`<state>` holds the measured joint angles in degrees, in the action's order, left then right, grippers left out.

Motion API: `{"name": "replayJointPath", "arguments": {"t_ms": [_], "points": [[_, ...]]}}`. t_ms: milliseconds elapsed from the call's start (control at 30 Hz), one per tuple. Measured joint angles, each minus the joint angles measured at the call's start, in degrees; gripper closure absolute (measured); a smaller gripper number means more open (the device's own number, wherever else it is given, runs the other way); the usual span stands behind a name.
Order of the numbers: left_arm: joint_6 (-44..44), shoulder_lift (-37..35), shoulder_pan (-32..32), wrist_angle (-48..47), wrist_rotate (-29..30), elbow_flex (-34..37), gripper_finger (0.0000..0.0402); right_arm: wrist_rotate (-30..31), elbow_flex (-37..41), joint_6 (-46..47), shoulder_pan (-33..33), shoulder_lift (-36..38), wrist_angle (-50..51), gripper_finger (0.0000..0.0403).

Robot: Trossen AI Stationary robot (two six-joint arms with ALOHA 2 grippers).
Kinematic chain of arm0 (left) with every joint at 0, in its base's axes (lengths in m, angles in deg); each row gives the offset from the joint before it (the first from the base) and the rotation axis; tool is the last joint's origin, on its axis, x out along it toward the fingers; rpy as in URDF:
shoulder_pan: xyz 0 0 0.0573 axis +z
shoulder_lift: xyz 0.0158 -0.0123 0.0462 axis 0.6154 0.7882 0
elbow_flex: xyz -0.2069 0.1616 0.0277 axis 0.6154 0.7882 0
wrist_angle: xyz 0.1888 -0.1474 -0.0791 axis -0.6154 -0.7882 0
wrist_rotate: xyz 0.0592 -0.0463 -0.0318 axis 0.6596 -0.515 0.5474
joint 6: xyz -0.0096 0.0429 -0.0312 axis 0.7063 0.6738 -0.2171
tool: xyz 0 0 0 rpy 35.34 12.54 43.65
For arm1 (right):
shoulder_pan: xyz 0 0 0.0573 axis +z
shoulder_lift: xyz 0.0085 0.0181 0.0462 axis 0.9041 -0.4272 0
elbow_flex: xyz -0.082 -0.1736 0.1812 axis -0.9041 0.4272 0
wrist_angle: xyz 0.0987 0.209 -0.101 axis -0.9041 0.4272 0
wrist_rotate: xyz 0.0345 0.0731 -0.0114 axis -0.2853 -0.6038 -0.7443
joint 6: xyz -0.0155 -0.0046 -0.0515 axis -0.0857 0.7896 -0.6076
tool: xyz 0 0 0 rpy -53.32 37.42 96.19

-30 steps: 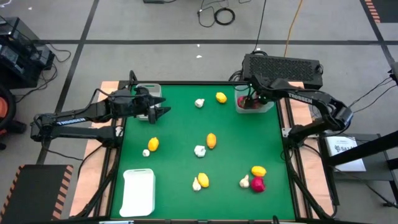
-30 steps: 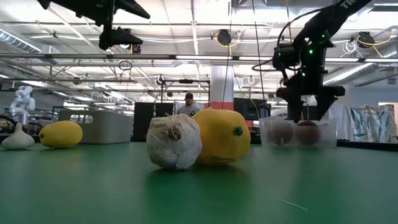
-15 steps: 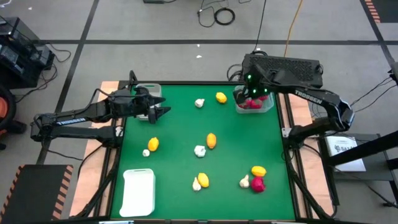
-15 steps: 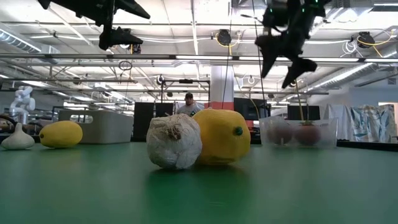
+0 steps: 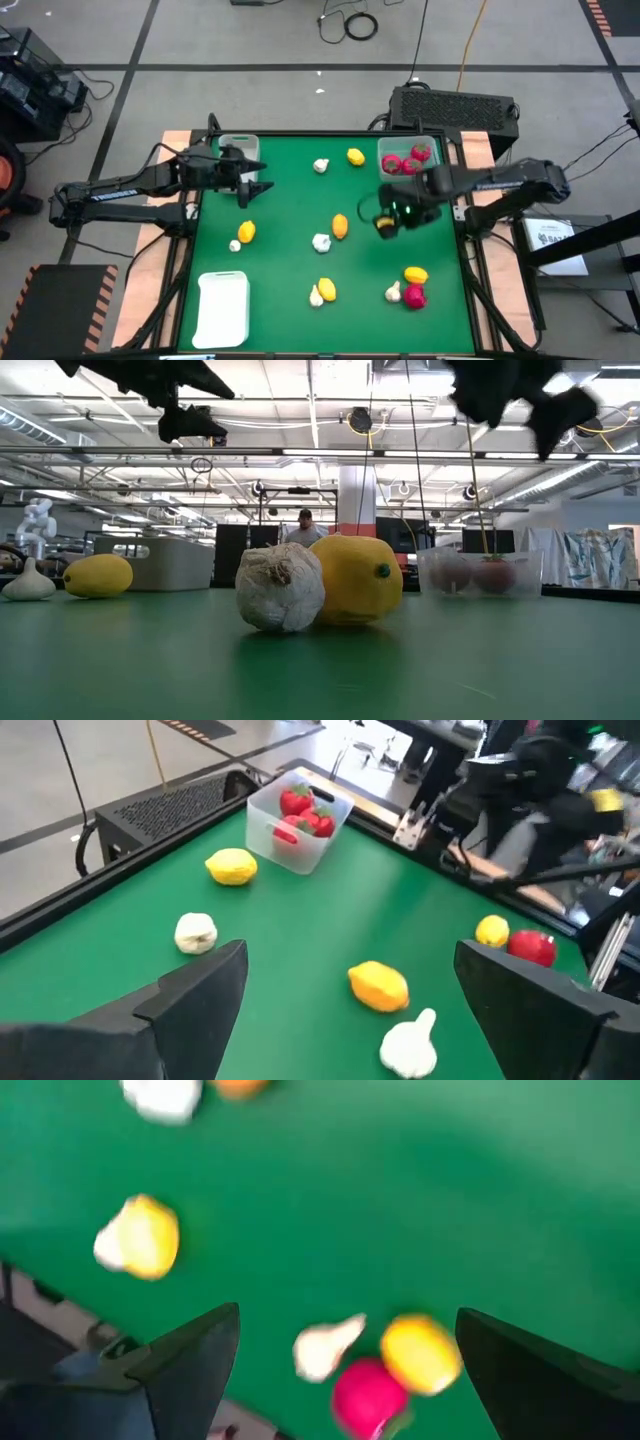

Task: Sort produce into baskets
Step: Put the tomato into the transparent bin

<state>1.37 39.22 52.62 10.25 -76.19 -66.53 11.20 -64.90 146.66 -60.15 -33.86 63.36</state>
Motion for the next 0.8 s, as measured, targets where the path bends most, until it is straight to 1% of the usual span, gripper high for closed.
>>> {"name": "replayJointPath", "arguments": {"t_ms": [100, 233, 333, 433, 500, 567, 633, 733, 800], "points": [[0.5, 0.0, 0.0, 0.0, -0.6, 0.0, 0.0041, -0.4, 0.0, 11.3, 7.2, 0.0, -0.9, 0.0042], [0.6, 0.0, 0.0, 0.0, -2.5, 0.0, 0.0041, -0.2, 0.0, 31.0, 16.9, -0.2, -1.5, 0.0042], [0.6, 0.0, 0.0, 0.0, -3.5, 0.0, 0.0041, -0.2, 0.0, 44.8, 24.1, -1.7, -2.1, 0.0042], [0.5, 0.0, 0.0, -0.2, -3.7, 0.0, 0.0041, -0.2, 0.0, 54.6, 29.7, -4.1, -2.8, 0.0042], [0.5, 0.0, 0.0, -0.2, -4.9, 0.0, 0.0041, -0.2, 0.0, 56.7, 32.0, -6.2, -2.4, 0.0042], [0.4, 0.0, 0.0, -0.1, -6.1, 0.0, 0.0041, -0.1, 0.0, 56.9, 33.2, -8.2, -1.3, 0.0042], [0.2, 0.0, 0.0, -0.1, -6.8, 0.0, 0.0041, 1.8, 0.0, 56.1, 33.7, -9.9, -2.0, 0.0042], [-0.6, 0.0, 0.0, 0.1, -7.6, 0.0, 0.0041, 5.3, 0.0, 51.1, 33.9, -12.4, -5.0, 0.0042], [-2.9, 0.0, 0.0, 0.6, -7.8, 0.0, 0.0041, 6.0, 0.0, 46.7, 33.8, -14.0, -5.7, 0.0042]]}}
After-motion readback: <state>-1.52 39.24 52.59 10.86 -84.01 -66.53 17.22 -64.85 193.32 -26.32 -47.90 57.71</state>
